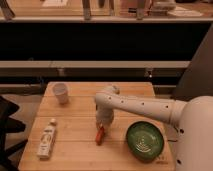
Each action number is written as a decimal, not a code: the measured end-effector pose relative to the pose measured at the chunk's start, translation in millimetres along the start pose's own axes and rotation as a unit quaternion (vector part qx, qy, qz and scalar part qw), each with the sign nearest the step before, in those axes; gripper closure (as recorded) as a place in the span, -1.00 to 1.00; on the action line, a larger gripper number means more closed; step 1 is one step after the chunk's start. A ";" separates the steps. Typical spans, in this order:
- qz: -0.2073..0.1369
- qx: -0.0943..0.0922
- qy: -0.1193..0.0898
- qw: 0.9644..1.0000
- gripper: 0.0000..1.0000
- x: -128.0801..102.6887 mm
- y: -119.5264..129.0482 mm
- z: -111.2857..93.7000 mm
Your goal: Drag the pepper across the table
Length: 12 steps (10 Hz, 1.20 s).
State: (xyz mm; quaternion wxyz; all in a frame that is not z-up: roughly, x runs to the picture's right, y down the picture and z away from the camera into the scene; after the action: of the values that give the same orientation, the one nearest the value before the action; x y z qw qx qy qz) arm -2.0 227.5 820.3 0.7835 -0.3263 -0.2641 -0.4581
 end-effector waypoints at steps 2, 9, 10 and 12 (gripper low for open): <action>0.005 0.001 -0.002 1.000 0.97 3.9 1.7 -0.8; 0.025 0.008 -0.008 1.000 0.97 21.5 4.2 -2.5; 0.028 0.009 -0.009 1.000 0.97 23.5 4.7 -2.6; 0.032 0.010 -0.010 0.999 0.97 25.9 6.6 -2.0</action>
State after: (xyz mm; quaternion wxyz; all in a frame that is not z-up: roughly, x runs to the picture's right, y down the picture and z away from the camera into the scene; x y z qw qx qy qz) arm 15.5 214.3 835.7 0.7985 -0.3312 -0.2662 -0.4265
